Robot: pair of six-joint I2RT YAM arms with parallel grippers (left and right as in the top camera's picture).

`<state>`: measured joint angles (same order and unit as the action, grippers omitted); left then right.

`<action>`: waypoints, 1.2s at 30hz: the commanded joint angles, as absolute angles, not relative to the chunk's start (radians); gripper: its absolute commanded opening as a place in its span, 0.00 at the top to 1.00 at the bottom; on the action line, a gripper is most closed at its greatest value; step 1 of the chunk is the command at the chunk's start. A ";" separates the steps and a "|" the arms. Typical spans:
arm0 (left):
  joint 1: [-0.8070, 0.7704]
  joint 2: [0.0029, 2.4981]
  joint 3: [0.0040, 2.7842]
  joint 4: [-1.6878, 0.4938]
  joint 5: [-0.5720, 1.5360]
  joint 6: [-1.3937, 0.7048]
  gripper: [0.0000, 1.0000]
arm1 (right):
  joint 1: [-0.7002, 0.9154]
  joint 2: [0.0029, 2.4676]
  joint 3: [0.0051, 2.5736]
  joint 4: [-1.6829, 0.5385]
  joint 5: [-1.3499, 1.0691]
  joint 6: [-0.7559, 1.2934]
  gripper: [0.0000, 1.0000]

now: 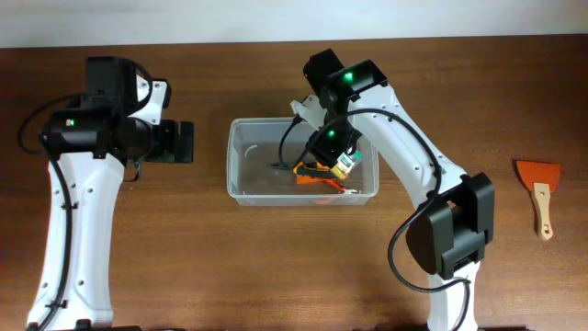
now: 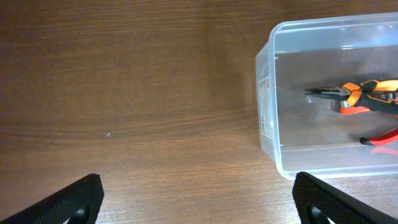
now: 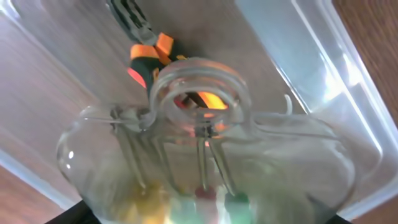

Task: Pack container
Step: 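Lower the blister pack into the container and release it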

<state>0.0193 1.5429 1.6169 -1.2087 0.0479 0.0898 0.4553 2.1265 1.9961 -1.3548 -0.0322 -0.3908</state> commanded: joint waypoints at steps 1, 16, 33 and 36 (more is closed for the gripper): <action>0.022 1.543 1.635 -1.209 0.044 0.092 0.01 | 0.458 2.152 2.006 -1.349 -0.076 -0.393 0.30; 0.022 1.543 1.635 -1.209 0.044 0.092 0.01 | 0.458 2.215 2.002 -1.331 -0.075 -0.386 0.20; 0.023 1.543 1.635 -1.209 0.044 0.092 0.01 | 0.340 2.211 2.532 -1.673 0.086 -0.066 0.01; 0.022 1.543 1.635 -1.209 0.044 0.092 0.01 | 0.238 2.176 2.616 -1.699 0.144 -0.006 0.01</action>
<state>0.0193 1.5429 1.6169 -1.2091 0.0479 0.0898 0.3431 2.2208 2.5462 -1.6878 0.0368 -0.1158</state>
